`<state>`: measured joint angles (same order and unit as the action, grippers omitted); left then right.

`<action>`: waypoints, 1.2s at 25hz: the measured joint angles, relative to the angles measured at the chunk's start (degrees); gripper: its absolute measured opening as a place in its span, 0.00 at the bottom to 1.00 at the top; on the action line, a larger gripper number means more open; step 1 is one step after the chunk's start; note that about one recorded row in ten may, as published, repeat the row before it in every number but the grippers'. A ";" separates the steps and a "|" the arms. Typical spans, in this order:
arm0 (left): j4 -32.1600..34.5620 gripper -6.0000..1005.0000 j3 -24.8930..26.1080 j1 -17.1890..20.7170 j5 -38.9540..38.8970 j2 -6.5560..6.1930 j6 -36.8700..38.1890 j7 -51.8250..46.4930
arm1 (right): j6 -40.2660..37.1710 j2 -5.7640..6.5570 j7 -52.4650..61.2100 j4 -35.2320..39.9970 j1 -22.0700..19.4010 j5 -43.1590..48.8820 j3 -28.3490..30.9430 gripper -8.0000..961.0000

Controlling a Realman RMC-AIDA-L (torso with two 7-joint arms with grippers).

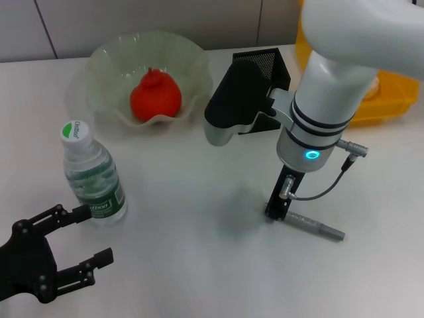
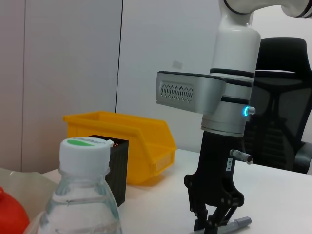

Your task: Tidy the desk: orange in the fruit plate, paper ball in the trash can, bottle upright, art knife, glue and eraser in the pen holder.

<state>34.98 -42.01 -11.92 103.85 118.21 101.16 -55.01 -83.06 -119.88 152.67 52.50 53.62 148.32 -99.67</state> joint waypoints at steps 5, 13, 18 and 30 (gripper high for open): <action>0.00 0.79 0.00 0.04 -0.05 0.00 -0.07 0.00 | -1.67 0.20 0.03 3.80 -0.77 -0.02 1.24 0.18; 0.00 0.79 0.00 0.03 -0.12 0.00 -0.09 0.00 | -6.70 0.65 -0.47 23.59 -6.84 2.68 12.39 0.16; -0.01 0.79 0.06 -0.01 -0.15 0.00 -0.09 0.00 | -4.73 0.65 -1.54 36.06 -12.06 2.63 17.95 0.16; -0.01 0.79 0.71 -0.22 -0.14 0.07 -0.08 0.00 | 19.62 0.50 -11.94 36.82 -22.54 -7.54 19.61 0.15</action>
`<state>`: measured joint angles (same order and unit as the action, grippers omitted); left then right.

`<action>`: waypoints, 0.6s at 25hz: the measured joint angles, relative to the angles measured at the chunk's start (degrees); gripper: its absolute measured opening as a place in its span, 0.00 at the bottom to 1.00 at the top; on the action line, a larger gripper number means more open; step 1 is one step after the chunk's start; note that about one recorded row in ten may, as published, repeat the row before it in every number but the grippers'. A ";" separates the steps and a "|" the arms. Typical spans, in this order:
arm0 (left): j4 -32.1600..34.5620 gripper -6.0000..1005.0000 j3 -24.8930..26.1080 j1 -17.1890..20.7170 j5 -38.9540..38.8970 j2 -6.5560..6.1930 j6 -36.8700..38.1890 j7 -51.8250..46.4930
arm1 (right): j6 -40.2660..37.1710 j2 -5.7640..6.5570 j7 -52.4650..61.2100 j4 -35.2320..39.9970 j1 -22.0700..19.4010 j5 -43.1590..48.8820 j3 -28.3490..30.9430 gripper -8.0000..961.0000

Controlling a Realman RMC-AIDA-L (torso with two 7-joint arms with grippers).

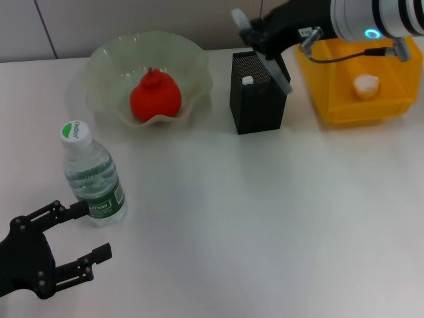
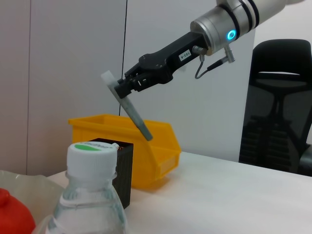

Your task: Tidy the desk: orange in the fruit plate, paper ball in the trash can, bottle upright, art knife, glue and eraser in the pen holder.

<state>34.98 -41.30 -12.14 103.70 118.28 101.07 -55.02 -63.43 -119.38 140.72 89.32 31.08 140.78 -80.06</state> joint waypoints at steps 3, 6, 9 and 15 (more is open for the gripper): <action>-0.07 0.79 0.05 0.01 0.01 0.05 -0.15 0.00 | 5.71 0.02 -6.60 -3.35 -1.29 -5.70 -0.06 0.15; -0.40 0.79 0.08 -0.01 0.01 0.11 -0.38 0.00 | 10.57 0.03 -12.22 -6.96 -1.76 -10.51 0.10 0.15; -0.83 0.79 0.25 -0.13 0.01 0.09 -0.48 0.00 | 15.05 0.09 -15.22 -9.09 -2.42 -13.23 0.52 0.15; -1.27 0.79 0.81 -0.34 -0.04 0.04 -0.70 0.00 | 19.79 0.14 -23.17 -12.55 -3.87 -20.67 0.74 0.15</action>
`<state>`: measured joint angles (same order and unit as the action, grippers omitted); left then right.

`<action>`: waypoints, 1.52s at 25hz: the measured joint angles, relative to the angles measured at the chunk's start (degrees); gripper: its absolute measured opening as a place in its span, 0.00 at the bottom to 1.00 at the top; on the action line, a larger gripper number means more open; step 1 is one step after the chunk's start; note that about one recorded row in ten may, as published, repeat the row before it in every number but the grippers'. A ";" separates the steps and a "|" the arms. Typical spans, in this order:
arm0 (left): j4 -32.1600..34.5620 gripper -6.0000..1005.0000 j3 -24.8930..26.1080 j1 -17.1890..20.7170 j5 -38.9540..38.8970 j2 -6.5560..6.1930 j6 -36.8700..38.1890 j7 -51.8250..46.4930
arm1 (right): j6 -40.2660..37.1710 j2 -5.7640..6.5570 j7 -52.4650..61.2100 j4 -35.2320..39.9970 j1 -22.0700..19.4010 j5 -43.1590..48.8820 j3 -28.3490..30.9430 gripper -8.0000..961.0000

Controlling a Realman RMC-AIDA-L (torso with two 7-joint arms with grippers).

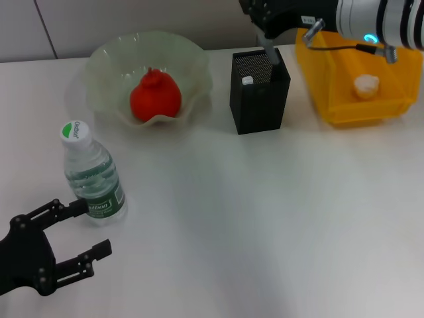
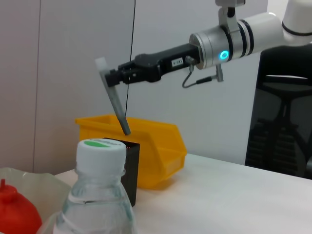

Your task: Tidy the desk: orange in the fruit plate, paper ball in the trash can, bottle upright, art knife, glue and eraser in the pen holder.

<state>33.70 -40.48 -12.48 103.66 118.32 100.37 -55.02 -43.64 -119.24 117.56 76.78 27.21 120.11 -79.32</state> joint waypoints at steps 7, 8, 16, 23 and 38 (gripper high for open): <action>-0.13 0.79 0.00 -0.51 -0.04 -0.03 -0.56 -0.16 | 2.46 0.03 -11.08 -8.33 0.93 -10.07 1.13 0.15; -0.13 0.79 0.00 -0.52 -0.05 -0.03 -0.62 -0.19 | 2.46 0.03 -11.08 -8.33 0.93 -10.07 1.13 0.15; -0.22 0.79 0.18 -0.54 -0.05 0.03 -0.81 -0.28 | 2.79 0.07 -21.67 -13.97 1.53 -19.78 1.46 0.20; -0.22 0.79 0.33 -0.53 -0.04 0.06 -0.80 -0.28 | 2.68 0.06 -22.17 -14.26 1.28 -20.14 2.12 0.33; -0.31 0.79 2.34 -0.60 -0.04 -0.44 -0.78 -4.41 | -28.01 0.05 -19.04 -1.31 -11.98 -26.59 13.67 0.73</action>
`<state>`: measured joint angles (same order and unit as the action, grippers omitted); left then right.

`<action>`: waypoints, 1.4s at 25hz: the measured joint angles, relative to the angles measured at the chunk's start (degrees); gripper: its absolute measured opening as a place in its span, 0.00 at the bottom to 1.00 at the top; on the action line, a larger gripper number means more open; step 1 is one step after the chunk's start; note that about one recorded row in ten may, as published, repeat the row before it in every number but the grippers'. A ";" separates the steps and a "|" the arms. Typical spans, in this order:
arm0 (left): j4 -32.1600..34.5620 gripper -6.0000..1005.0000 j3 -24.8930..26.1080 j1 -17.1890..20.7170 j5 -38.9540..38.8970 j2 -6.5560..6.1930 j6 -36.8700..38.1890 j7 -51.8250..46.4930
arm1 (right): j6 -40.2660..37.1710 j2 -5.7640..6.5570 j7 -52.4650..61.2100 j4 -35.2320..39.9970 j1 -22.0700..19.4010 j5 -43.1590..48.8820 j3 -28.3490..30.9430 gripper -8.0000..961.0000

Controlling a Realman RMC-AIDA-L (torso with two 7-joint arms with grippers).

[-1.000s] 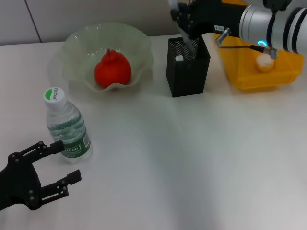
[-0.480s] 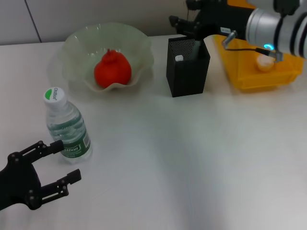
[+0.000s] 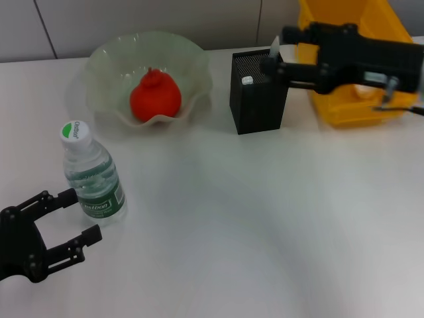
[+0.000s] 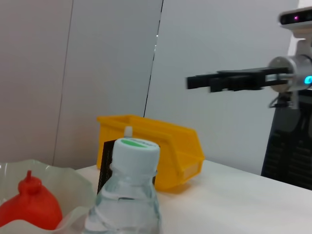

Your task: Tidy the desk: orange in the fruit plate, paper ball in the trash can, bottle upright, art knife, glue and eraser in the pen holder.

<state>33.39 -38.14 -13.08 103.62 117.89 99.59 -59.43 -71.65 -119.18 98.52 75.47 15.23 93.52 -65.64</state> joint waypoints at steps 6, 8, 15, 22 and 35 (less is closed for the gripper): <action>-0.42 0.79 -0.57 -0.12 0.62 -0.35 0.88 0.45 | -14.37 0.15 -5.55 -7.18 -1.63 -3.12 7.00 0.77; -0.47 0.79 -0.88 -0.17 0.75 -0.51 2.13 0.63 | -16.97 0.38 -6.81 -9.43 -1.82 -0.92 7.45 0.77; -0.49 0.79 -2.06 -0.64 2.32 -1.31 5.54 -1.23 | -23.93 0.85 -13.04 -15.04 -0.77 10.04 7.56 0.77; -0.59 0.79 -3.30 -3.29 8.59 -2.29 4.53 -7.01 | -27.12 0.94 -18.69 -19.12 -0.07 12.23 7.60 0.77; -0.34 0.79 -3.25 -6.38 12.66 -2.66 4.62 -8.84 | -30.56 1.71 -23.62 -23.62 -0.13 14.26 13.92 0.77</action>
<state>33.05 -41.40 -19.45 116.29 115.23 104.21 -68.26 -102.21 -117.47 74.89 51.85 15.10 107.77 -51.72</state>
